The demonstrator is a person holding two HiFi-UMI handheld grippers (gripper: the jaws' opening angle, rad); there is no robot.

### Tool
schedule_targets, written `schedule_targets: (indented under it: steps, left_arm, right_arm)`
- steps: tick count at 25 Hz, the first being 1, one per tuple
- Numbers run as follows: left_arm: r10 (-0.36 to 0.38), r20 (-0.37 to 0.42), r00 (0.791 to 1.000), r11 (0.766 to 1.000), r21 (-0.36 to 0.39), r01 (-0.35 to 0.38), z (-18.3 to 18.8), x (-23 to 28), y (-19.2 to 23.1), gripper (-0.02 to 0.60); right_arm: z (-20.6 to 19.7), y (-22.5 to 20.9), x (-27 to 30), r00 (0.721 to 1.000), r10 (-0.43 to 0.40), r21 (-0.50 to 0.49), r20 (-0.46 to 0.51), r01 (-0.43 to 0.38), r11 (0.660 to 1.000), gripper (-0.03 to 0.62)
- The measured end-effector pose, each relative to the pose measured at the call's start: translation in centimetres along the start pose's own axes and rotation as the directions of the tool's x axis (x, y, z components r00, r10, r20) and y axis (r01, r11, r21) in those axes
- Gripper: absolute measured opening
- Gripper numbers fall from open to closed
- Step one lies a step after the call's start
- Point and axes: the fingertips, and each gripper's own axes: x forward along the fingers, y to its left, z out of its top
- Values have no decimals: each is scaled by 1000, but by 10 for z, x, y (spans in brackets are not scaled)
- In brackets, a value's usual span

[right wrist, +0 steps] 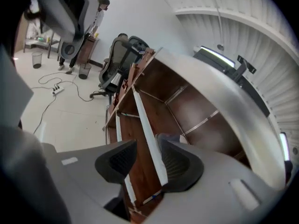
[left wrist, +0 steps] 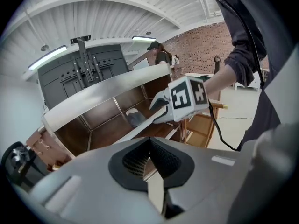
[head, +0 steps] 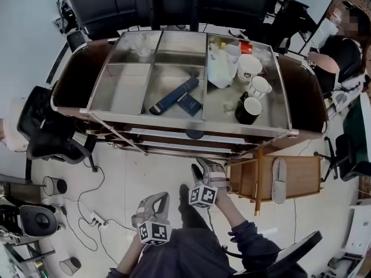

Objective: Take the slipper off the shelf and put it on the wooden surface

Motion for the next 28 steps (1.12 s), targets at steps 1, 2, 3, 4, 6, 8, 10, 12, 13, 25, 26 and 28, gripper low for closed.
schedule_targets:
  steps: [1, 2, 3, 4, 6, 8, 10, 12, 13, 25, 26, 28]
  left_arm:
    - [5, 3, 1000, 1000, -7, -5, 10, 16, 13, 17]
    - [10, 9, 1000, 1000, -10, -10, 20, 32, 25, 17]
    - [14, 13, 1000, 1000, -12, -14, 28, 46, 36, 17]
    - [15, 14, 1000, 1000, -14, -15, 34, 58, 45, 17]
    - [11, 4, 1000, 1000, -18, -11, 41, 71, 58, 17]
    - [9, -10, 1000, 1000, -20, -10, 39, 78, 66, 17]
    - [13, -22, 1000, 1000, -20, -13, 35, 84, 74, 17]
    - [21, -37, 999, 1000, -21, -22, 29, 89, 81, 17]
    - [25, -42, 999, 999, -24, -26, 27, 90, 83, 17]
    - [58, -3, 998, 997, -46, -58, 29, 67, 73, 17]
    - [63, 5, 998, 997, -44, -63, 29, 62, 68, 17]
    - [73, 20, 997, 997, -41, -72, 29, 48, 55, 17]
  right_arm:
    - [-7, -8, 26, 1000, 7, -38, -8, -7, 999, 172]
    - [-13, -17, 52, 1000, 11, -77, -16, -12, 997, 181]
    - [-18, -26, 74, 1000, 14, -108, -26, -17, 994, 191]
    - [-22, -32, 93, 999, 17, -133, -33, -21, 991, 203]
    - [-25, -35, 118, 999, 19, -178, -42, -26, 984, 214]
    - [-26, -35, 133, 998, 18, -219, -54, -29, 975, 229]
    - [-25, -36, 148, 998, 11, -246, -57, -25, 969, 235]
    - [-20, -41, 159, 998, -1, -257, -57, -14, 966, 236]
    - [-20, -41, 162, 998, 1, -262, -61, -17, 965, 233]
    - [-17, -66, 115, 992, -125, -244, -24, 115, 963, 61]
    - [-14, -67, 105, 991, -134, -241, -12, 127, 962, 60]
    - [-9, -64, 80, 989, -150, -241, 14, 149, 959, 57]
